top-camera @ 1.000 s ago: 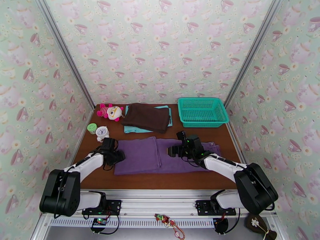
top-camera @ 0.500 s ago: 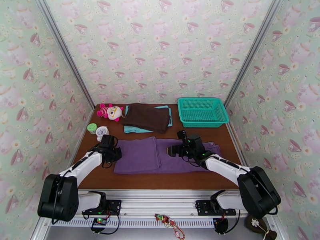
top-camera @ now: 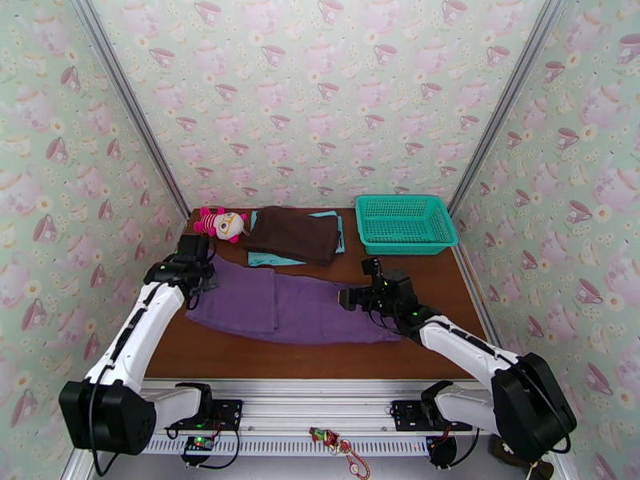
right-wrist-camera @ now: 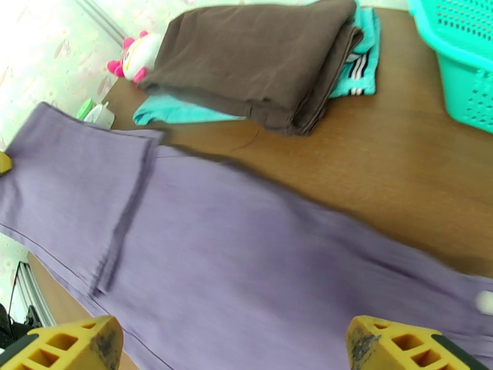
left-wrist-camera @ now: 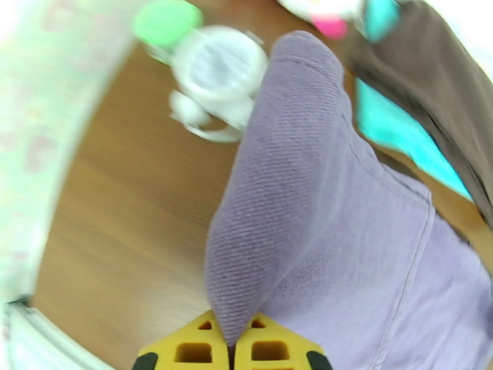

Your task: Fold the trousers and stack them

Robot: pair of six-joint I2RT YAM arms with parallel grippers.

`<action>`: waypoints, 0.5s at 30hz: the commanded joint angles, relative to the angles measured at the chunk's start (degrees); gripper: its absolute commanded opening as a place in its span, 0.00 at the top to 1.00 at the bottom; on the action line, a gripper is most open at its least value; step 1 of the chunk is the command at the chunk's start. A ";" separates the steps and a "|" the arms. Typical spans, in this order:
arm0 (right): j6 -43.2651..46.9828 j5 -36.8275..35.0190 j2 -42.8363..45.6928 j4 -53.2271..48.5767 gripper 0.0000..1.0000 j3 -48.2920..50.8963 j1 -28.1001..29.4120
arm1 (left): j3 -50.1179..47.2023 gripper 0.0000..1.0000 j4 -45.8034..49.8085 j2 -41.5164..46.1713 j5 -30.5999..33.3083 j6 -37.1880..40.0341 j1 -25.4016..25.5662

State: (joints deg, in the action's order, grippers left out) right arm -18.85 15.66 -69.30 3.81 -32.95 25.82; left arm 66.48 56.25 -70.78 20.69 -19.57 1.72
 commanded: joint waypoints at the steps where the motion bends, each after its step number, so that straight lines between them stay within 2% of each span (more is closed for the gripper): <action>1: -0.70 -1.10 0.77 -1.48 0.01 0.35 -0.41 | 3.78 1.00 4.05 0.07 9.09 3.40 -1.59; 6: -0.92 0.07 -0.21 -1.58 0.01 -0.13 -0.38 | 6.02 1.00 4.90 0.88 9.16 4.20 -0.70; 11: -1.10 -0.24 -0.98 -2.16 0.01 -0.51 -0.41 | 2.73 1.00 1.86 3.29 -0.71 2.92 4.38; 15: -1.64 -4.18 -2.31 -4.63 0.00 -1.26 -0.75 | -0.34 1.00 -2.01 5.31 -5.12 -1.30 10.61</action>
State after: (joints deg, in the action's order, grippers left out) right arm -19.29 14.72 -70.28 1.93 -32.97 25.50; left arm 67.81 58.24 -67.37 20.49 -17.82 9.39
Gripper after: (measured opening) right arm 0.995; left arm 0.070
